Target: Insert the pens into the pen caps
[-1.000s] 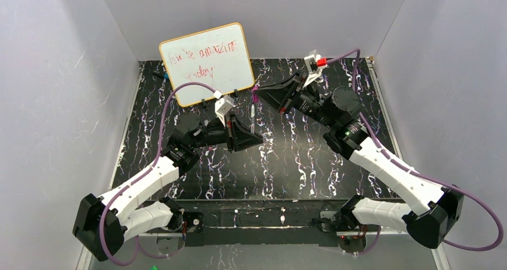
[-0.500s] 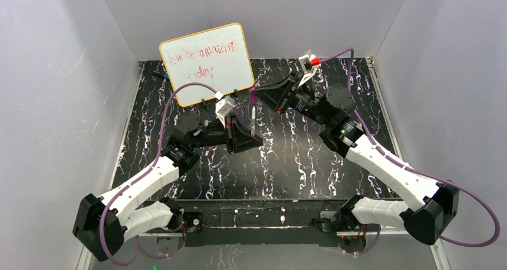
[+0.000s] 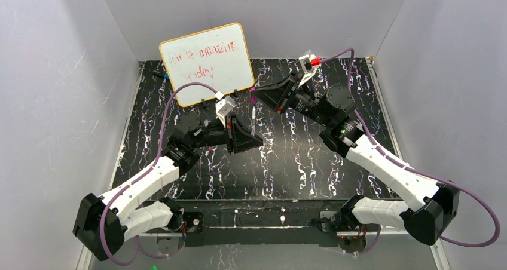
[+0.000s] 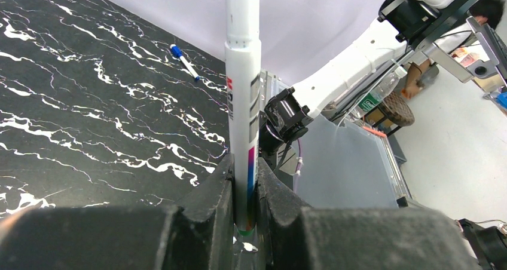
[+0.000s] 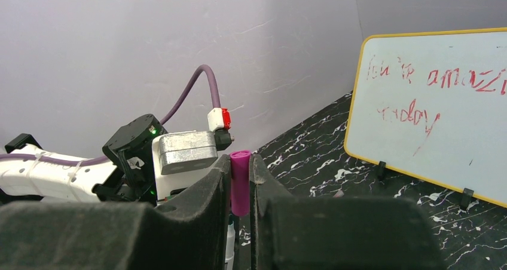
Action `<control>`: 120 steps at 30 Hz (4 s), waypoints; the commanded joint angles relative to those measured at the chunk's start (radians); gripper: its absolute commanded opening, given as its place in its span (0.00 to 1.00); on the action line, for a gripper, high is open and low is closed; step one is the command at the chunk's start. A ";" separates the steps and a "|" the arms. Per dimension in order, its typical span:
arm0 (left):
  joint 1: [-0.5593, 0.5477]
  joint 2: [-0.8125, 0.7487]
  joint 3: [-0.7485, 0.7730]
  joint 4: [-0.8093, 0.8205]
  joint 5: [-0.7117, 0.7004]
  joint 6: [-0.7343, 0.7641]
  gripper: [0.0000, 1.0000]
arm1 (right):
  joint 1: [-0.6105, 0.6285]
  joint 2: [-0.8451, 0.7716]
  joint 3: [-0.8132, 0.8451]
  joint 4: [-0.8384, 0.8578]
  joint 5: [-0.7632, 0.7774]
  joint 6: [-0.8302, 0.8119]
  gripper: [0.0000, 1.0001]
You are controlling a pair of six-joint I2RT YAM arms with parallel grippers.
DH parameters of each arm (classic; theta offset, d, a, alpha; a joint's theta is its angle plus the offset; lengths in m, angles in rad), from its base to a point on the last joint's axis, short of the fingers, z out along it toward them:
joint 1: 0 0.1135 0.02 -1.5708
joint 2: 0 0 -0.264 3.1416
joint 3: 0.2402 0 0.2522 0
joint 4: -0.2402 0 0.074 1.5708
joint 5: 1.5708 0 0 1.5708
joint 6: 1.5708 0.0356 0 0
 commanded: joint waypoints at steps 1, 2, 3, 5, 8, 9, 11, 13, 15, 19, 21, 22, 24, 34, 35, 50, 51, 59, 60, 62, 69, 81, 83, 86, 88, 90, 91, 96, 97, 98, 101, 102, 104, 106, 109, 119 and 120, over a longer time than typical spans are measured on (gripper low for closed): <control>0.000 -0.007 0.026 0.016 0.003 0.013 0.00 | 0.004 -0.033 0.027 0.022 -0.009 -0.003 0.15; 0.000 -0.008 0.026 0.015 0.002 0.014 0.00 | 0.005 -0.034 0.027 0.020 -0.015 -0.001 0.15; 0.000 -0.009 0.026 0.013 0.001 0.014 0.00 | 0.006 -0.036 0.025 0.019 -0.018 0.005 0.15; 0.000 -0.011 0.027 0.009 -0.002 0.016 0.00 | 0.005 -0.038 0.023 0.019 -0.029 0.014 0.15; 0.000 -0.010 0.032 0.006 -0.003 0.018 0.00 | 0.005 -0.045 0.016 0.018 -0.035 0.022 0.15; 0.000 -0.010 0.034 0.005 -0.002 0.018 0.00 | 0.004 -0.047 0.013 0.020 -0.035 0.024 0.15; 0.000 -0.009 0.036 0.003 0.000 0.018 0.00 | 0.005 -0.052 0.010 0.022 -0.035 0.024 0.15; 0.000 -0.010 0.036 0.001 0.001 0.018 0.00 | 0.005 -0.052 0.012 0.020 -0.037 0.026 0.15; 0.000 -0.011 0.036 -0.001 0.001 0.019 0.00 | 0.005 -0.051 0.019 0.018 -0.046 0.029 0.15; 0.000 -0.021 0.037 -0.017 -0.005 0.026 0.00 | 0.004 -0.048 0.030 0.007 -0.063 0.031 0.15; 0.000 -0.022 0.041 -0.021 -0.005 0.029 0.00 | 0.005 -0.049 0.024 0.006 -0.062 0.032 0.15; 0.000 -0.022 0.043 -0.021 -0.004 0.030 0.00 | 0.005 -0.050 0.021 0.008 -0.061 0.033 0.15; 0.000 -0.021 0.046 -0.023 -0.004 0.030 0.00 | 0.005 -0.049 0.015 0.009 -0.062 0.035 0.15; 0.000 -0.025 0.054 -0.025 0.011 0.027 0.00 | 0.005 -0.042 0.005 0.018 -0.046 0.027 0.15; 0.000 -0.027 0.055 -0.026 0.011 0.027 0.00 | 0.004 -0.041 0.004 0.016 -0.046 0.025 0.15; 0.000 -0.032 0.048 -0.027 0.014 0.029 0.00 | 0.006 -0.041 0.001 0.016 -0.030 0.014 0.15; 0.000 -0.032 0.045 -0.026 0.015 0.028 0.00 | 0.006 -0.040 0.004 0.017 -0.025 0.012 0.15; 0.000 -0.038 0.035 -0.025 0.019 0.022 0.00 | 0.005 -0.029 0.030 0.022 -0.015 -0.002 0.15; 0.000 -0.039 0.036 -0.025 0.019 0.022 0.00 | 0.005 -0.027 0.031 0.022 -0.017 -0.001 0.15; 0.000 -0.041 0.037 -0.025 0.018 0.022 0.00 | 0.005 -0.027 0.028 0.026 -0.022 0.001 0.15; 0.000 -0.033 0.035 -0.018 0.029 0.017 0.00 | 0.006 -0.022 0.022 0.039 -0.008 -0.001 0.15; 0.000 -0.034 0.026 -0.014 0.038 0.013 0.00 | 0.005 0.018 0.052 0.060 -0.020 -0.002 0.15; 0.000 -0.033 0.025 -0.014 0.038 0.013 0.00 | 0.004 0.022 0.058 0.059 -0.021 -0.003 0.15; 0.000 -0.030 0.026 -0.014 0.039 0.014 0.00 | 0.005 0.026 0.067 0.058 -0.020 -0.006 0.15; 0.000 -0.028 0.025 -0.013 0.039 0.014 0.00 | 0.005 0.025 0.072 0.053 -0.020 -0.010 0.15; 0.000 -0.028 0.026 -0.013 0.039 0.014 0.00 | 0.005 0.021 0.073 0.049 -0.018 -0.013 0.15; 0.000 -0.029 0.024 -0.012 0.039 0.014 0.00 | 0.006 0.019 0.071 0.048 -0.017 -0.015 0.15; 0.000 -0.030 0.023 -0.014 0.038 0.015 0.00 | 0.004 -0.001 0.060 0.038 -0.006 -0.026 0.16; 0.000 -0.030 0.022 -0.014 0.038 0.015 0.00 | 0.005 -0.004 0.060 0.035 -0.002 -0.028 0.15; 0.000 -0.031 0.022 -0.014 0.036 0.015 0.00 | 0.004 -0.007 0.062 0.030 -0.001 -0.031 0.15; 0.000 -0.033 0.022 -0.014 0.034 0.016 0.00 | 0.005 -0.014 0.064 0.021 0.000 -0.038 0.16; 0.000 -0.033 0.023 -0.014 0.033 0.016 0.00 | 0.005 -0.015 0.063 0.018 0.002 -0.040 0.16; 0.000 -0.033 0.025 -0.014 0.035 0.015 0.00 | 0.005 -0.019 0.057 0.017 0.007 -0.041 0.16; 0.000 -0.033 0.025 -0.015 0.037 0.014 0.00 | 0.004 -0.023 0.049 0.019 0.013 -0.042 0.16; 0.000 -0.034 0.023 -0.018 0.035 0.014 0.00 | 0.004 -0.026 0.046 0.025 0.015 -0.041 0.15; 0.000 -0.040 0.028 -0.029 0.029 0.024 0.00 | 0.004 -0.018 0.048 0.016 -0.013 -0.030 0.16; 0.000 -0.040 0.027 -0.029 0.028 0.023 0.00 | 0.003 -0.021 0.044 0.018 -0.013 -0.028 0.16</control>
